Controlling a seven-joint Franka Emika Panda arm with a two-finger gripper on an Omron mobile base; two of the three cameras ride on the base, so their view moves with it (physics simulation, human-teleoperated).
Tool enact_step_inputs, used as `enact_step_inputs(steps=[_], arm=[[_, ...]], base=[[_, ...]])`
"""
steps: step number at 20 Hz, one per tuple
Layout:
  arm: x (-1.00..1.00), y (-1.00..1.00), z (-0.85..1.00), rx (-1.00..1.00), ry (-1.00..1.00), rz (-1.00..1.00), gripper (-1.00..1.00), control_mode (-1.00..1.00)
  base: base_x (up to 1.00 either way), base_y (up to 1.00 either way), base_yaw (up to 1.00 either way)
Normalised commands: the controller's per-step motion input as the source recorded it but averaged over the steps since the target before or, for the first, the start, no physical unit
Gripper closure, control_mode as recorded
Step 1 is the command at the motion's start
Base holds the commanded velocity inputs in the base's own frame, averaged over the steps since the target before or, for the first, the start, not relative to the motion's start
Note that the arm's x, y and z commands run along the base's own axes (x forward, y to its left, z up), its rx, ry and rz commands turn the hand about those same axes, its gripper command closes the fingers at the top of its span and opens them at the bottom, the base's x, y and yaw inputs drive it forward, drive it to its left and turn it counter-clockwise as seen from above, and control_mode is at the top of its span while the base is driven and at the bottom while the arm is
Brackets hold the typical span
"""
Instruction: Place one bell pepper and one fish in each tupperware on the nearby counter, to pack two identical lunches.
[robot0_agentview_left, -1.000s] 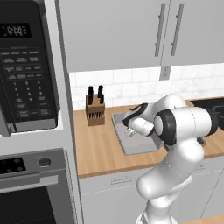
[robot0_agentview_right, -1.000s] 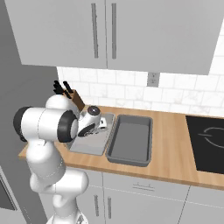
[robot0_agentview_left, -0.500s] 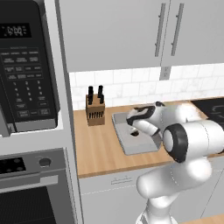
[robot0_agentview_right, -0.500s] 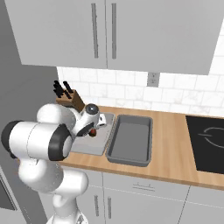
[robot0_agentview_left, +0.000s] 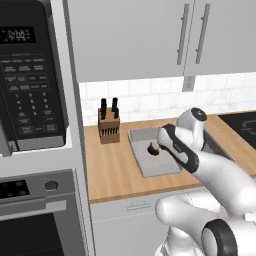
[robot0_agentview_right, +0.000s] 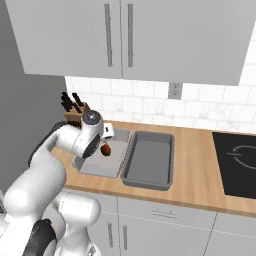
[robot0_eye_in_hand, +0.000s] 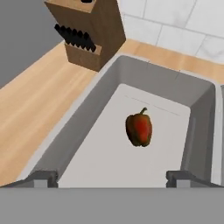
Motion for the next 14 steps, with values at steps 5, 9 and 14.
enact_step_inputs(steps=[5,9,14], arm=[[-1.0,0.0,0.8,0.0,-0.06,-0.1,-1.0,-1.0],[-1.0,0.0,0.31,0.0,-0.17,-0.09,-1.0,-1.0],[-1.0,0.0,0.31,0.0,-0.13,-0.1,-1.0,-1.0]], base=[[0.0,0.0,0.0],[0.0,0.0,0.0],[0.0,0.0,0.0]])
